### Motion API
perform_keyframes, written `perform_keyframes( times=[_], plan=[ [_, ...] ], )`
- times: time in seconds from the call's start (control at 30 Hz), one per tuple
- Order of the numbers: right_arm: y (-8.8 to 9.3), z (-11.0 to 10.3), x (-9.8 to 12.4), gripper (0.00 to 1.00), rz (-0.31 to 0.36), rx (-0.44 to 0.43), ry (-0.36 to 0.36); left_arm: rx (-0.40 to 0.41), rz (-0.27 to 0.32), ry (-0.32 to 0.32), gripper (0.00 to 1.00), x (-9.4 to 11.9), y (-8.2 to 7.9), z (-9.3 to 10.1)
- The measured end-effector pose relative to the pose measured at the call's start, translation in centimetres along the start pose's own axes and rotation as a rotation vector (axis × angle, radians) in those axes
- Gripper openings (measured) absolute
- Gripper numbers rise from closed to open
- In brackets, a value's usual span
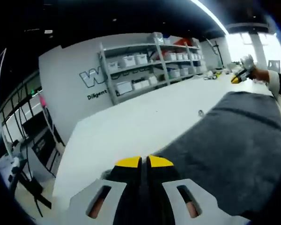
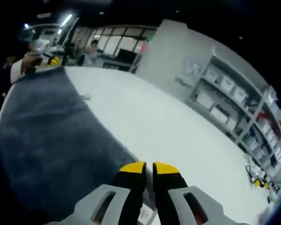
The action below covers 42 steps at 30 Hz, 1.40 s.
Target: Open the folded towel by lifting each exposed corner and separating the folded layers until the towel lies flat within the target outline without major curled edges
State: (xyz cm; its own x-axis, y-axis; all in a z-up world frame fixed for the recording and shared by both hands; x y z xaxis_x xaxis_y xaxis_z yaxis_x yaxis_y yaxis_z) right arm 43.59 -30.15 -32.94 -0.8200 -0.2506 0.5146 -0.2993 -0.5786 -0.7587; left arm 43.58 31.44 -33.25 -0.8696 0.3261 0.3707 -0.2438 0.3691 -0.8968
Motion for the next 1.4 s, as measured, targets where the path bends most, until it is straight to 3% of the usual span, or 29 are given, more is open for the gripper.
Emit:
perform_keyframes(
  times=[0.1,0.17,0.23,0.37,0.57,0.87,1.03,1.3,1.4],
  plan=[
    [0.3,-0.2,-0.2,0.00,0.011,0.001,0.024,0.010,-0.001,-0.019,0.04,-0.5,0.7,-0.9],
    [0.3,-0.1,-0.2,0.00,0.048,-0.019,0.052,-0.037,0.006,-0.094,0.04,-0.8,0.9,-2.0],
    [0.5,-0.1,-0.2,0.00,0.074,-0.054,0.065,-0.025,0.006,-0.113,0.04,-1.0,1.2,-2.6],
    [1.3,0.1,-0.7,0.00,0.063,-0.063,0.068,-0.017,0.003,-0.165,0.04,-1.6,2.5,-4.0],
    [2.8,-0.7,-1.3,0.00,0.009,-0.013,0.089,0.037,-0.026,-0.176,0.04,-2.0,4.3,-5.1],
    [4.9,-1.1,-1.9,0.00,-0.014,0.000,0.107,0.070,-0.076,-0.188,0.04,-2.2,5.9,-5.8],
    [5.6,-0.9,-1.8,0.00,0.023,-0.104,0.104,0.042,-0.096,-0.190,0.04,-2.5,6.2,-5.6],
    [5.8,-1.1,-1.9,0.00,0.051,-0.158,0.094,0.053,-0.090,-0.191,0.03,-2.4,6.3,-5.6],
    [5.9,-1.1,-1.8,0.00,0.056,-0.177,0.086,-0.024,-0.085,-0.236,0.03,-2.0,6.0,-5.6]
  ],
)
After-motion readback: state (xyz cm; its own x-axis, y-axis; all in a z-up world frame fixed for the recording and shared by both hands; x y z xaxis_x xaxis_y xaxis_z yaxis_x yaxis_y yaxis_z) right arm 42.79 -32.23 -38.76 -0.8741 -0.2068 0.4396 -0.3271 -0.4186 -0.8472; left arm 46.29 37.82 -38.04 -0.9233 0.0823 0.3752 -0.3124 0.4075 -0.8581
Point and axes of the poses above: the point that each gripper's makers call its tool centre point, and the gripper's own axes: x roughly backward along the fingers, z roughly to its right, y roughly out of its underside, the point moved 7 cm from there along x, roughly backward along the fingers, and after that the axes turned 5 degrees about -z, right-handed, at the moved point
